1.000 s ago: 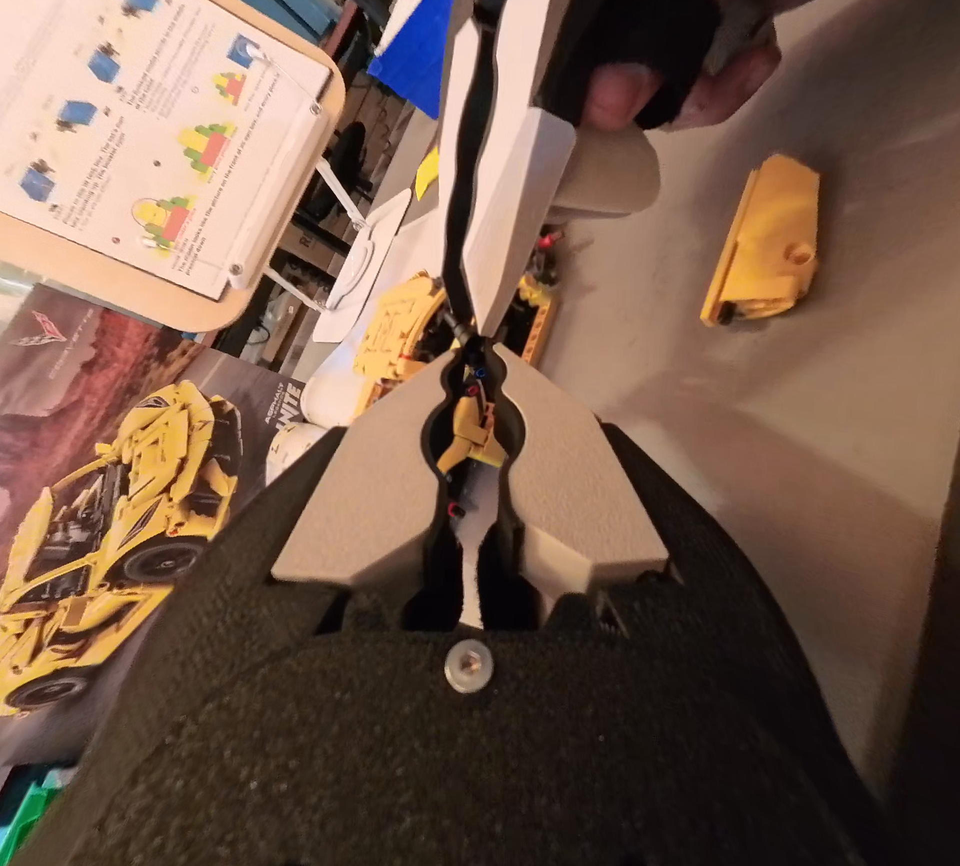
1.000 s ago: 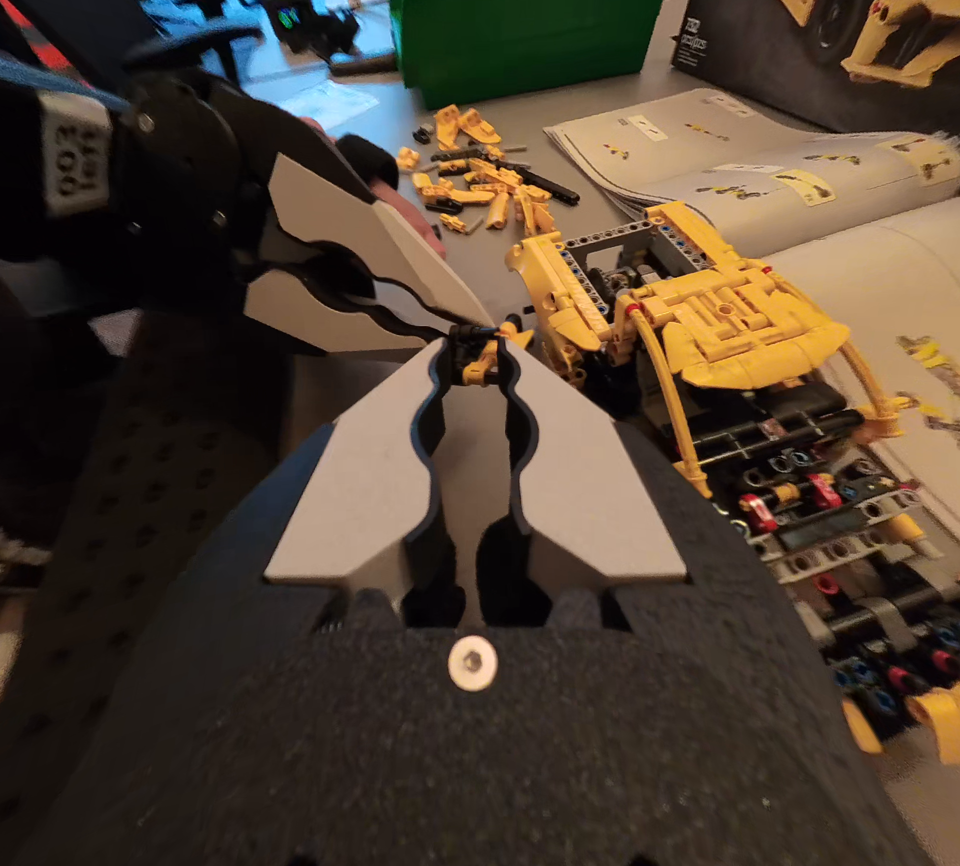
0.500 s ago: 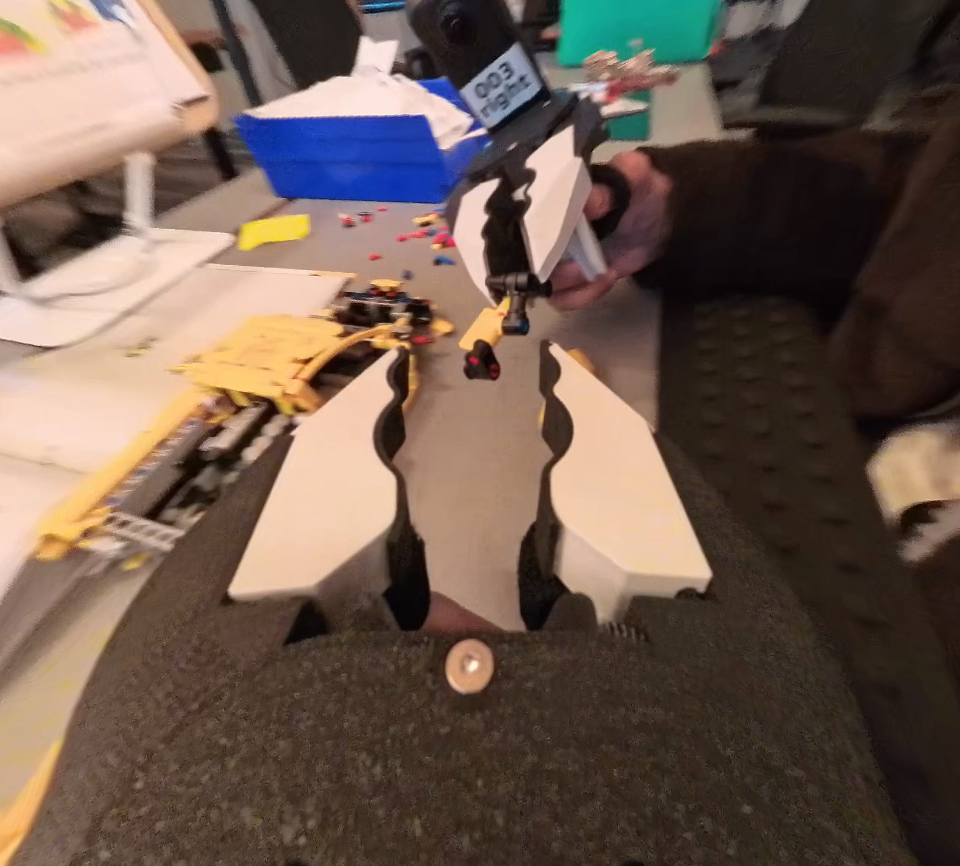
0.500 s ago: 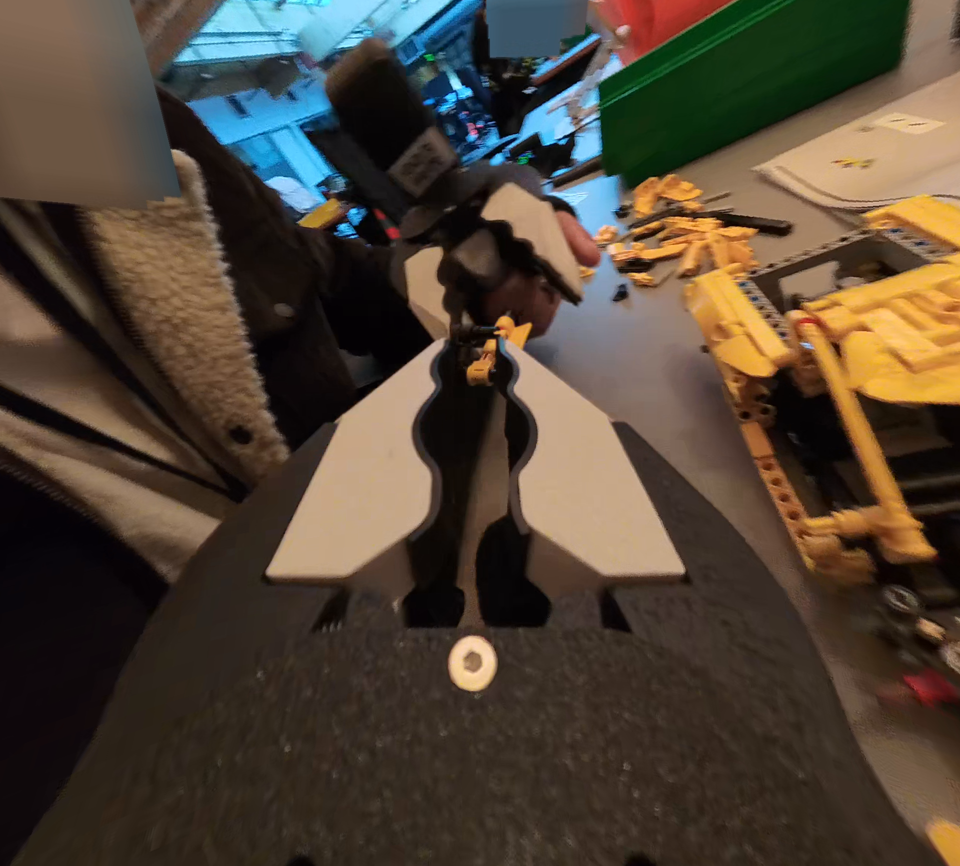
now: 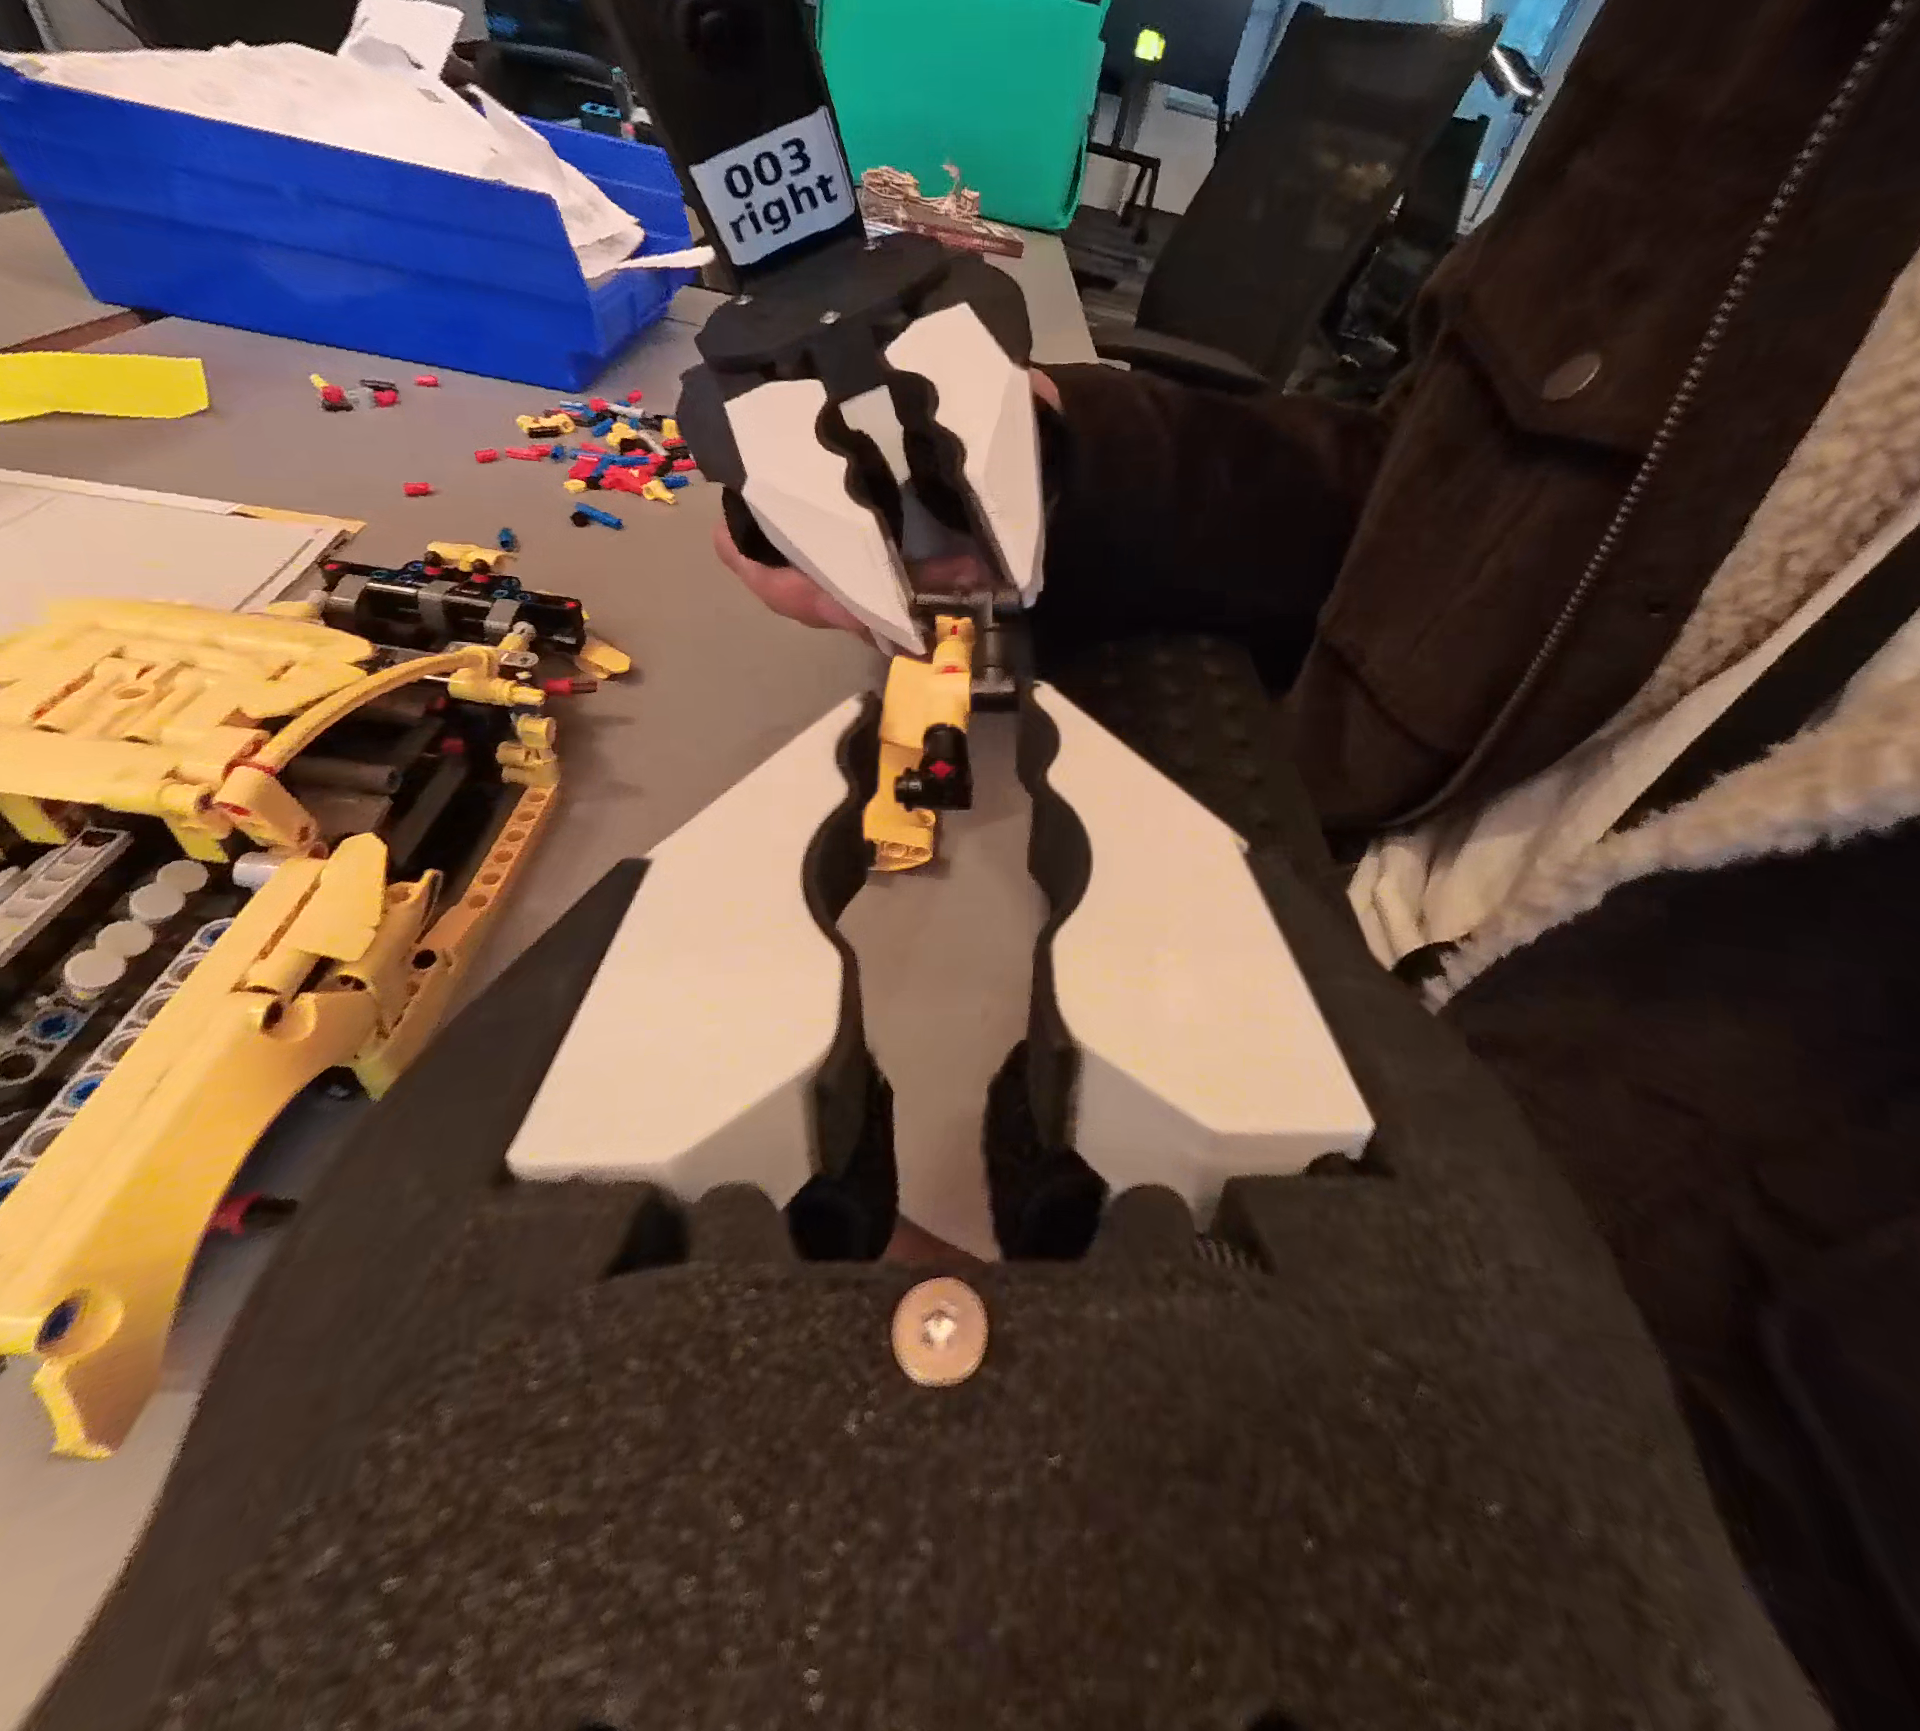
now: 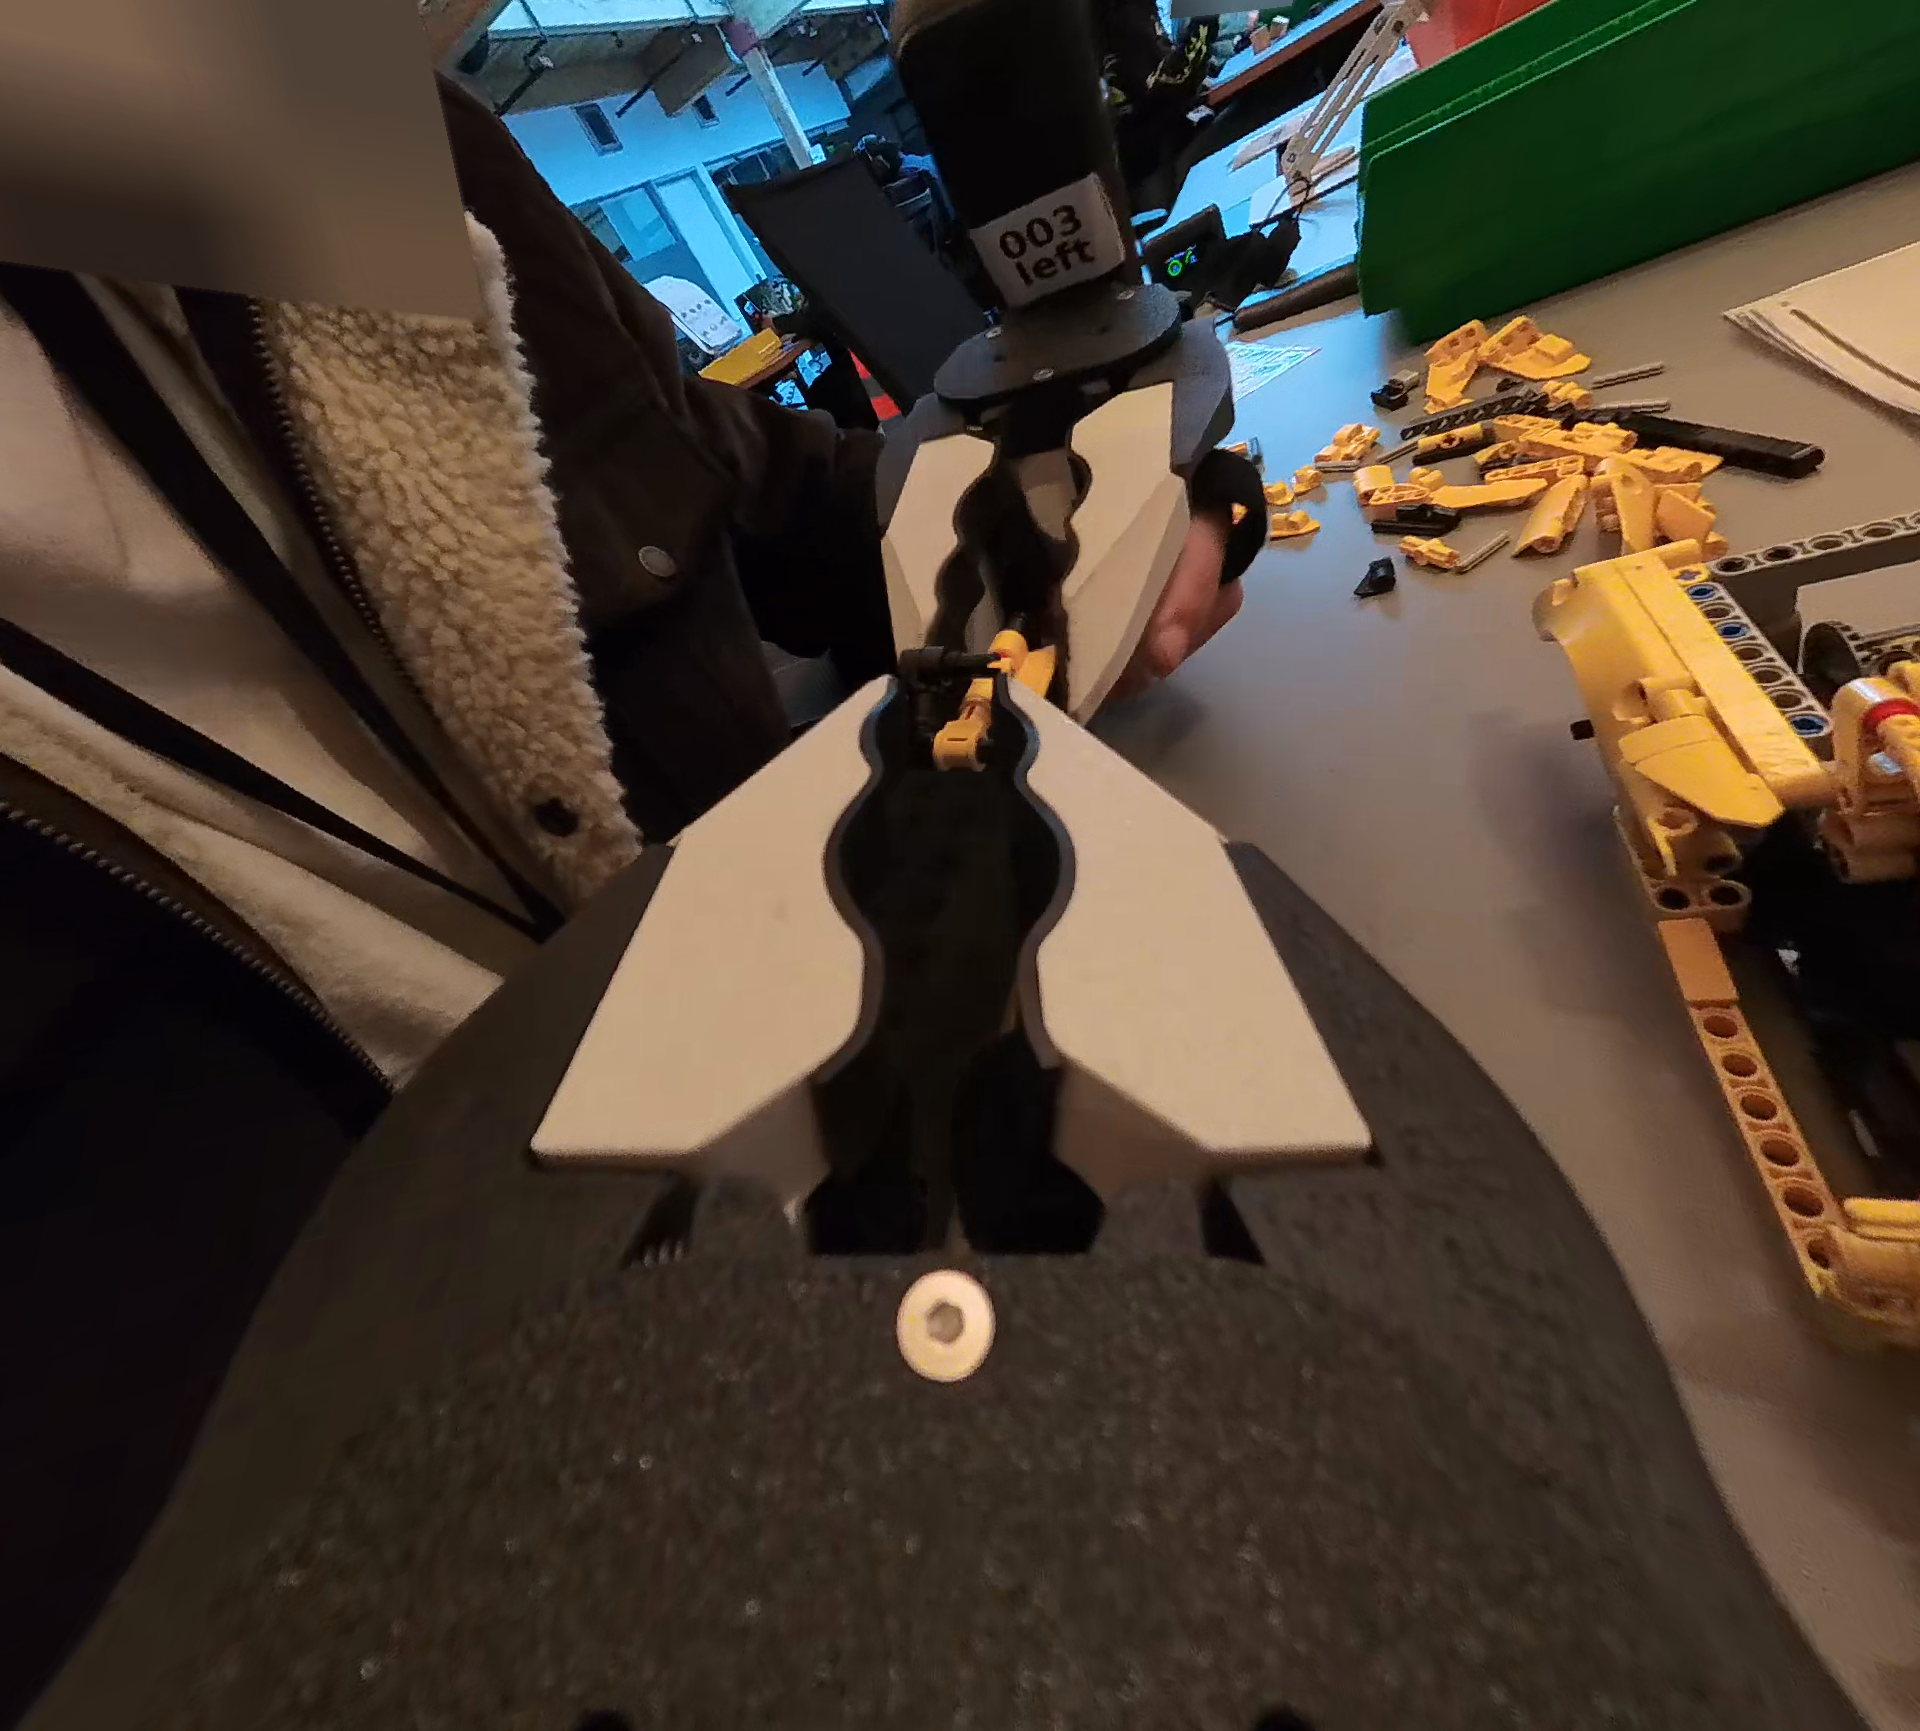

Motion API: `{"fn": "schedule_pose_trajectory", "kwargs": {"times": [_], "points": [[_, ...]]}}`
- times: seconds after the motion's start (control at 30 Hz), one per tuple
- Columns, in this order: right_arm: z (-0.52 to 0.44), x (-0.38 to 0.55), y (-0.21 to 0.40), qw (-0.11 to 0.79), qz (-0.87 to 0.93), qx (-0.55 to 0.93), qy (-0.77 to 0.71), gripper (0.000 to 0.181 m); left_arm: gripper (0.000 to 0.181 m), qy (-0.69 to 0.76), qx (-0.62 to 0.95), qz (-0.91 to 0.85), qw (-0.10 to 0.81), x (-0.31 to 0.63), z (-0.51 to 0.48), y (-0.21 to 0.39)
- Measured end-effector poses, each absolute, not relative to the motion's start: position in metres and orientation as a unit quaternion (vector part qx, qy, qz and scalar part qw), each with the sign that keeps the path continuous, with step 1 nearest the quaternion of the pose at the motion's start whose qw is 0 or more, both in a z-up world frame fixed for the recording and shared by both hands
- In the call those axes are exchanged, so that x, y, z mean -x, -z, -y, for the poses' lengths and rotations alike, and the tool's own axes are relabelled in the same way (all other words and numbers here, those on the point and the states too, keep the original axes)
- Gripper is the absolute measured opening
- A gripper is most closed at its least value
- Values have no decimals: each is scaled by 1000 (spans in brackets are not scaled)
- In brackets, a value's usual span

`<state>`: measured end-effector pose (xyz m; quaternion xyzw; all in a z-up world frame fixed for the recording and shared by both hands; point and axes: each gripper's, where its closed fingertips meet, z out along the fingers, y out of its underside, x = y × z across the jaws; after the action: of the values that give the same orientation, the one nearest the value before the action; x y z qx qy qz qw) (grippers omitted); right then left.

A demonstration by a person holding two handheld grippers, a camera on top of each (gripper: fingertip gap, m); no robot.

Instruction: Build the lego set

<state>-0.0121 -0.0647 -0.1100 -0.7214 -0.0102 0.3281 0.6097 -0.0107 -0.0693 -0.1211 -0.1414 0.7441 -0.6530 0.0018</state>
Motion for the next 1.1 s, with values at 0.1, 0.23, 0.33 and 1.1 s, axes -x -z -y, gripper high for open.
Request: {"fn": "schedule_pose_trajectory", "kwargs": {"times": [0.1,0.23,0.33,1.1], "points": [[64,7,112,615,5,726,-309,16,25,652,149,-743,19,4,67,121],[57,-9,119,631,-3,745,-217,28,25,637,173,-749,62,-11,62,128],[53,-10,125,625,-3,757,-192,33,25,620,181,-759,86,-18,60,135],[53,-15,124,621,4,767,-162,15,25,624,175,-757,85,-15,63,133]]}}
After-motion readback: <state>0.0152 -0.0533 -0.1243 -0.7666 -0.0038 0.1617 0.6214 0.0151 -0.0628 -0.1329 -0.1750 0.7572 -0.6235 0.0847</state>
